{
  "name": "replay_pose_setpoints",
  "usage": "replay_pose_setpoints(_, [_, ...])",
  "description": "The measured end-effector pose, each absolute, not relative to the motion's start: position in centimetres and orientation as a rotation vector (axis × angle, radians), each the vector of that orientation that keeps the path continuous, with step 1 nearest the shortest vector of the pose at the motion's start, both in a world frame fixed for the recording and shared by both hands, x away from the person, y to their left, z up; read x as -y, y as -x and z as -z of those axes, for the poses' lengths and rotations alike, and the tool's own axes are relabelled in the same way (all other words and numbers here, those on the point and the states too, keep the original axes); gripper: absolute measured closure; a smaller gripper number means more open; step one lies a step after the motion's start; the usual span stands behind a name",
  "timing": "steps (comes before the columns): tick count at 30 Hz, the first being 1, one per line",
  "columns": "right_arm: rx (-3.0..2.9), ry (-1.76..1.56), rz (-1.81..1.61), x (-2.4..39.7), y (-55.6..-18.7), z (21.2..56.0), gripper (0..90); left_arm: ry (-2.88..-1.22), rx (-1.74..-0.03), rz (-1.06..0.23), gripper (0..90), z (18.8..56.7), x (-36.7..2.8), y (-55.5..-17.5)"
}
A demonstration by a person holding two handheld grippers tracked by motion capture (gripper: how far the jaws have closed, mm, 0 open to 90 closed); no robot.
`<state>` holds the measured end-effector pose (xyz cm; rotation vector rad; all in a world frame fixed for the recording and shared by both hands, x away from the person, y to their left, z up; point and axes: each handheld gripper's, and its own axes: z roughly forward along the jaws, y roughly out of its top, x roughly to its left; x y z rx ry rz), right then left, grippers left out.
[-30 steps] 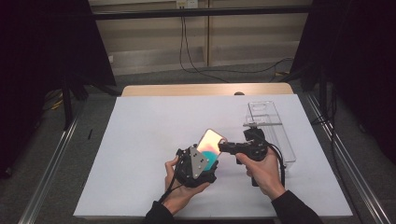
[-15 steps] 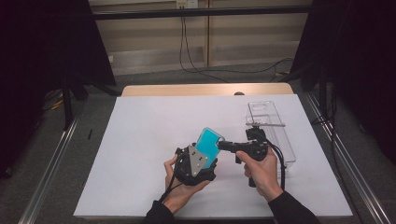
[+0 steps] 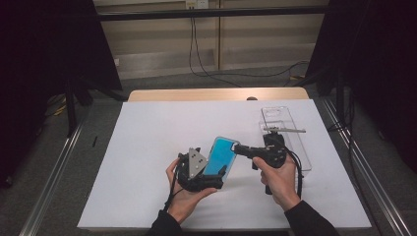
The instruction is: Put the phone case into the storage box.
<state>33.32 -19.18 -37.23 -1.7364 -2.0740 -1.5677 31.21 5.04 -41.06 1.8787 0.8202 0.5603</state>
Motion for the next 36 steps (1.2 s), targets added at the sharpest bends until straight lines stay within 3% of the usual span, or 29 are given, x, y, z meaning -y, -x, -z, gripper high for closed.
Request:
replay_pose_setpoints(8, [2.113,1.742,1.591,19.7,-33.4,37.3,85.5,-1.876,-0.834,-0.482,3.9,40.7,-7.1,-31.6])
replay_pose_setpoints(36, [2.209,1.768,1.726,22.8,-33.2,36.8,85.4,-1.747,-0.851,-0.568,5.6,40.9,-13.8,-31.0])
